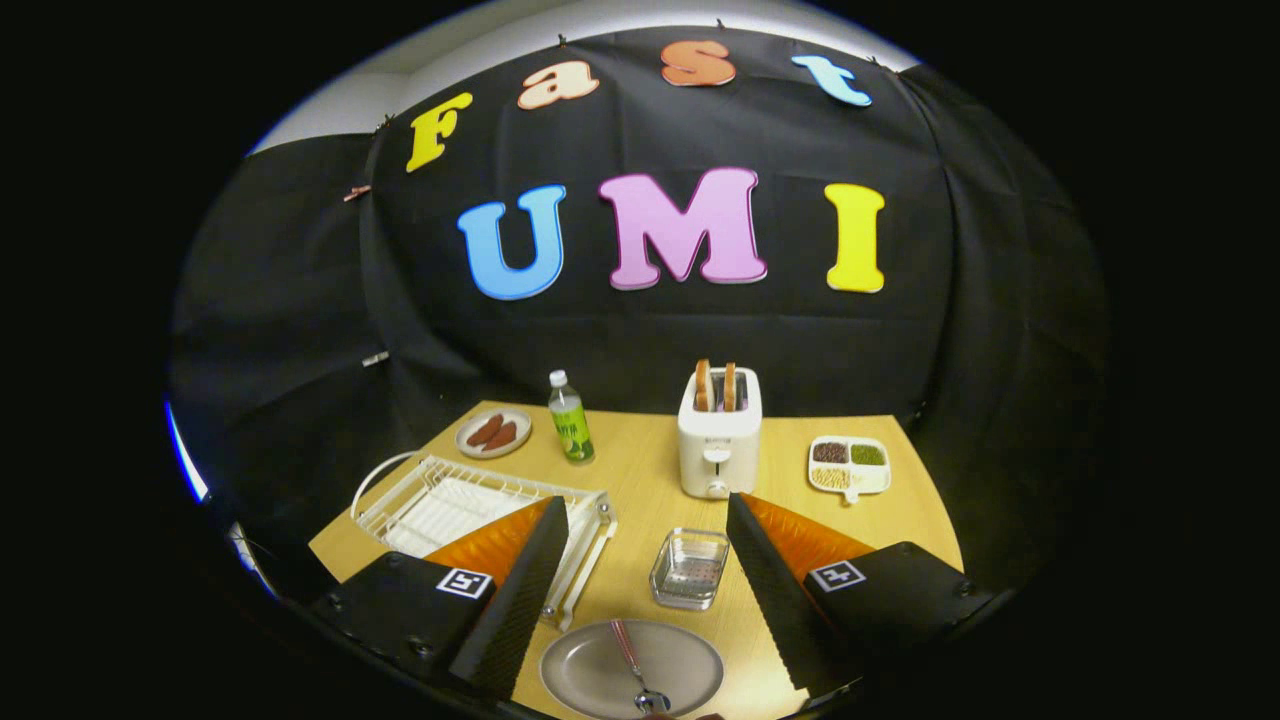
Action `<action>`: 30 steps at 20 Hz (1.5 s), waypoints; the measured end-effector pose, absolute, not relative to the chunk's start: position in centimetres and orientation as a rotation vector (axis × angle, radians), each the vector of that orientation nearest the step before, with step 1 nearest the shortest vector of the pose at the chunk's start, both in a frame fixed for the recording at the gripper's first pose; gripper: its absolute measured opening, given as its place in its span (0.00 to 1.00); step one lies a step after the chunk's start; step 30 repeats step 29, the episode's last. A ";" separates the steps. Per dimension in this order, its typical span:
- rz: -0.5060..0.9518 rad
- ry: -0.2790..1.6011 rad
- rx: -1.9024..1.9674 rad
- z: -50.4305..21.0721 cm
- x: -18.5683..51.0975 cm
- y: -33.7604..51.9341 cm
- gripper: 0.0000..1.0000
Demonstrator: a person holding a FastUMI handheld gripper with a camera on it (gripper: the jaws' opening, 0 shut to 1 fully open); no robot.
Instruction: Take the plate from the dish rack, then take the spoon from the basket and place it into the plate.
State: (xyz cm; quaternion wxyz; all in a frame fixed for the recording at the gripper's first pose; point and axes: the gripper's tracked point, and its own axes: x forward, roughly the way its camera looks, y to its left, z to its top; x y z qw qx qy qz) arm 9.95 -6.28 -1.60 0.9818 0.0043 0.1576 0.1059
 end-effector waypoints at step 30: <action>-0.067 0.012 0.054 5.6 2.1 -1.9 0.98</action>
